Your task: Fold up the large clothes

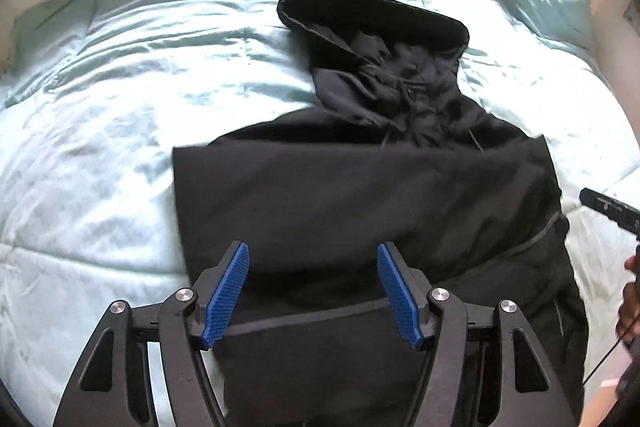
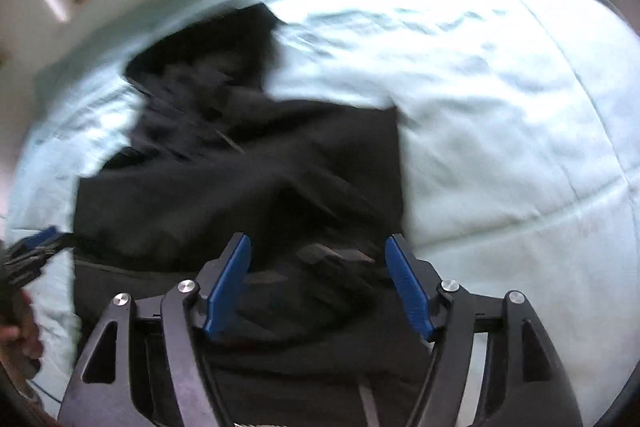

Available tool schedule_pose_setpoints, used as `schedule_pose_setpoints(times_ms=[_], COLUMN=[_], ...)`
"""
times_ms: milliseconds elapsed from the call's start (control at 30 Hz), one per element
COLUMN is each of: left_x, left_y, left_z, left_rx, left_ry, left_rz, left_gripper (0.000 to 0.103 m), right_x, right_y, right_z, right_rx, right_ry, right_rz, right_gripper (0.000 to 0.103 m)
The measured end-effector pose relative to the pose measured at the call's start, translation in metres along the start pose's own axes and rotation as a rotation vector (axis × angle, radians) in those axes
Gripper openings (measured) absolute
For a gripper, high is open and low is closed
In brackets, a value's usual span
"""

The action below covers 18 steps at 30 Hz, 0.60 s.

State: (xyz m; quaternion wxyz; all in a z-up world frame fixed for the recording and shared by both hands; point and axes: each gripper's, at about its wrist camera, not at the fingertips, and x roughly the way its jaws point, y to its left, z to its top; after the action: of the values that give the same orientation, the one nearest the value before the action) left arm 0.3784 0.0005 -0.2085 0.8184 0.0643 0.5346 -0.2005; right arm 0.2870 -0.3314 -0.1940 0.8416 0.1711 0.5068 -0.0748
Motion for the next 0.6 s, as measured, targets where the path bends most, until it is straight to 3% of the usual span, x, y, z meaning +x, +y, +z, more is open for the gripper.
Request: schedule_pose_setpoints(times_ms=[133, 267, 400, 600], left_x=[0.055, 0.087, 0.077, 0.005], left_y=[-0.004, -0.004, 0.000, 0.008], left_z=[0.020, 0.017, 0.021, -0.010], left_rx=[-0.020, -0.003, -0.029, -0.046], left_ry=[0.087, 0.134, 0.116, 0.021], left_rz=[0.045, 0.089, 0.061, -0.097], left_gripper=[0.068, 0.069, 0.070, 0.070], right_x=[0.069, 0.129, 0.110, 0.041], right_y=[0.053, 0.052, 0.045, 0.039], right_z=[0.017, 0.005, 0.009, -0.018], right_rx=[-0.132, -0.132, -0.130, -0.209], right_ry=[0.066, 0.184, 0.178, 0.103], right_rz=[-0.032, -0.093, -0.077, -0.009], right_gripper=[0.073, 0.072, 0.072, 0.072])
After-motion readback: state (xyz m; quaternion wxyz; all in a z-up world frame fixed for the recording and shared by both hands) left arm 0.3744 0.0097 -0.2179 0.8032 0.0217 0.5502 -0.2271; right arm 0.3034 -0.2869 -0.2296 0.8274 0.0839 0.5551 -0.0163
